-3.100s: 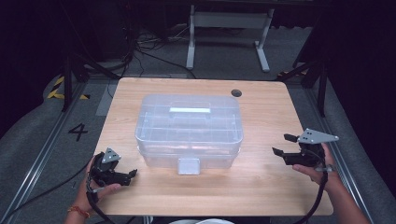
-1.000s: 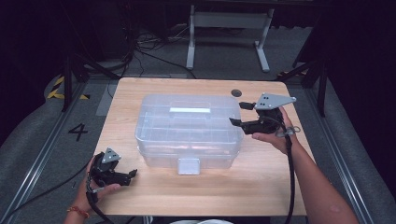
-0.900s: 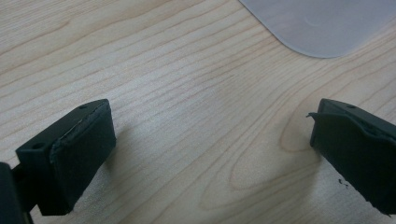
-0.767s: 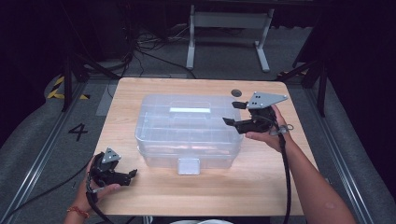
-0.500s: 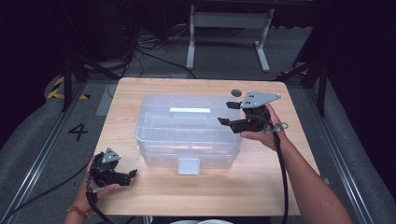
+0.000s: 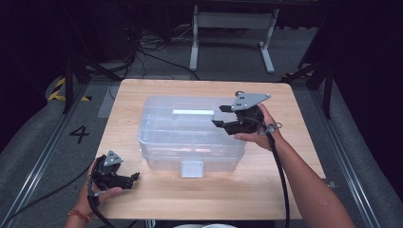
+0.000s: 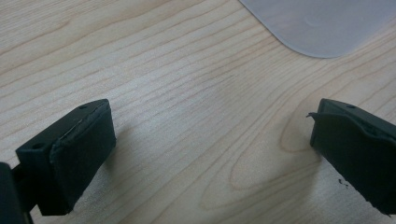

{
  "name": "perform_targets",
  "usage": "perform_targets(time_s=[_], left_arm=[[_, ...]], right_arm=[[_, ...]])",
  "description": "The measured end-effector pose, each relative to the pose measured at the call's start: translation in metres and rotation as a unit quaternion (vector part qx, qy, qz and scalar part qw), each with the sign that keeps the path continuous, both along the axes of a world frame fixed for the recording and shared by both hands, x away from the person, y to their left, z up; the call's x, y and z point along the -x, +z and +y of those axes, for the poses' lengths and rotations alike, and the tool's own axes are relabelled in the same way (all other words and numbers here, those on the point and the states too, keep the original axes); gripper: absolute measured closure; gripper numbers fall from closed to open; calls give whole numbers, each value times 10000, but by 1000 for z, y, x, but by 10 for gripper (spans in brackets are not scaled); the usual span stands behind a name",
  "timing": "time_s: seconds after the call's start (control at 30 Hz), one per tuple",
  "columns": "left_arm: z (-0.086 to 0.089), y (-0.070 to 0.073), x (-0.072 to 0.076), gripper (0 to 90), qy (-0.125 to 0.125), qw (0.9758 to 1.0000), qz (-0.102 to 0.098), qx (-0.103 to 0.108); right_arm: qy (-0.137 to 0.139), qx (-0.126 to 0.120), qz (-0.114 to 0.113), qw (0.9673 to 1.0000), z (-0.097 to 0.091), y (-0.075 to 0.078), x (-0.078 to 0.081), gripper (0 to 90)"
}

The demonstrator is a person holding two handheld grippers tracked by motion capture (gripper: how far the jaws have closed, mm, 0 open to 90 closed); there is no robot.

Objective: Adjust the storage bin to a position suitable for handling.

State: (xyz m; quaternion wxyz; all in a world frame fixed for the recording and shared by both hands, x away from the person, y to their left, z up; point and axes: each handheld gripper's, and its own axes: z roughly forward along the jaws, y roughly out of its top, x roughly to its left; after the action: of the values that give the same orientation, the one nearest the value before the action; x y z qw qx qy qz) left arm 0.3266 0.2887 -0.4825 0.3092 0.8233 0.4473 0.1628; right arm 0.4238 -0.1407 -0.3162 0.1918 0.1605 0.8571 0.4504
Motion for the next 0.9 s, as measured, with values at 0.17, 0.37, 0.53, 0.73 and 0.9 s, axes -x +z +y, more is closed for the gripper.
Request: perform_targets(time_s=[0.17, 0.37, 0.53, 0.73, 0.9], left_arm=[[0, 0, 0, 5, 0, 10000, 1, -1], [0, 0, 0, 5, 0, 10000, 0, -1], [0, 0, 0, 5, 0, 10000, -1, 0], [0, 0, 0, 5, -2, 10000, 0, -2], [0, 0, 0, 8, -19, 10000, -12, 19]], right_arm=[[47, 93, 5, 9999, 8, -2, -2, 527], [55, 107, 77, 9999, 11, 1, -6, 588], [140, 205, 23, 9997, 16, 2, -4, 648], [190, 231, 20, 9996, 18, 3, -5, 681], [265, 182, 43, 9995, 17, 3, -5, 724]])
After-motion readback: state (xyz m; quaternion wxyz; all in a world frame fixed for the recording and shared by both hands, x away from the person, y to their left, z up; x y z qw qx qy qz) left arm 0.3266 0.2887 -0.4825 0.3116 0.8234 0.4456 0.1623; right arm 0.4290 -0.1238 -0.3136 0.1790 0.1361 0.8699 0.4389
